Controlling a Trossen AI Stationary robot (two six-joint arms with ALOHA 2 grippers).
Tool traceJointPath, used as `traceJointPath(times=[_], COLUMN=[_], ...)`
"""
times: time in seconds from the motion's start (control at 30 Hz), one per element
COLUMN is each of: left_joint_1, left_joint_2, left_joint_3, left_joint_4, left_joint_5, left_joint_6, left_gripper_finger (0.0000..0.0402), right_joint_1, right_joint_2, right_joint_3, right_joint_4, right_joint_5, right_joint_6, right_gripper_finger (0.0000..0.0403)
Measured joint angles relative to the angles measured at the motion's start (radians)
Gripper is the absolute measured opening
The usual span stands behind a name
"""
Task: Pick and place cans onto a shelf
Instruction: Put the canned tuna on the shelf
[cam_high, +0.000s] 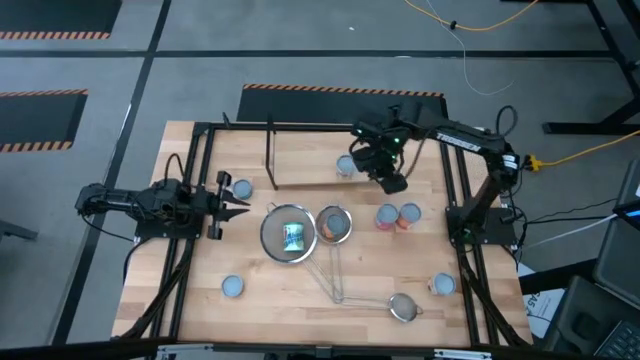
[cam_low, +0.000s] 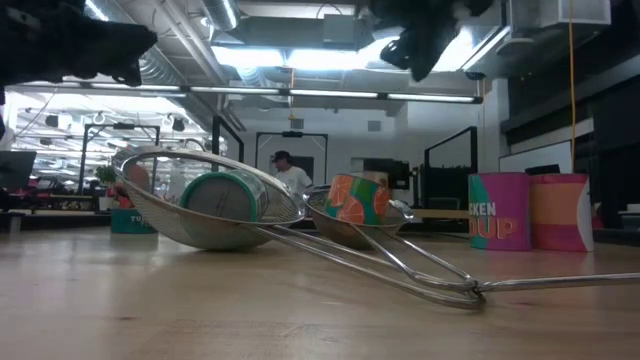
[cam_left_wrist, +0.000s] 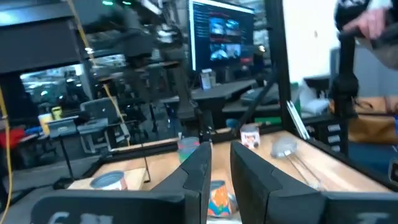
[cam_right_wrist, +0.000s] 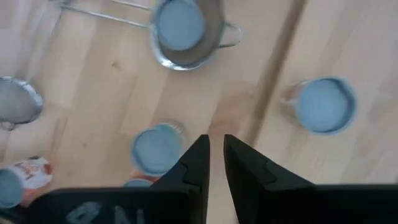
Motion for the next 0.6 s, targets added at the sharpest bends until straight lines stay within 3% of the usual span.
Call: traceJointPath(times=[0.33, 0.6], left_joint_1=[0.0, 0.0], left_joint_2=[0.137, 0.379], left_joint_3=[0.129, 0.354], left_joint_4=[-0.022, -0.322], left_joint_5=[-0.079, -0.169], left_joint_6=[-0.095, -0.252], left_gripper_finger=[0.0054, 0.0054], right_joint_1=[0.086, 0.157], right_joint_2=[-0.278, -0.51], right_joint_3=[-0.328, -0.603], right_joint_4=[0.2, 0.407], right_joint_5=[0.009, 0.045], right_joint_6=[0.169, 0.324], right_gripper_finger=[0.0053, 0.0053])
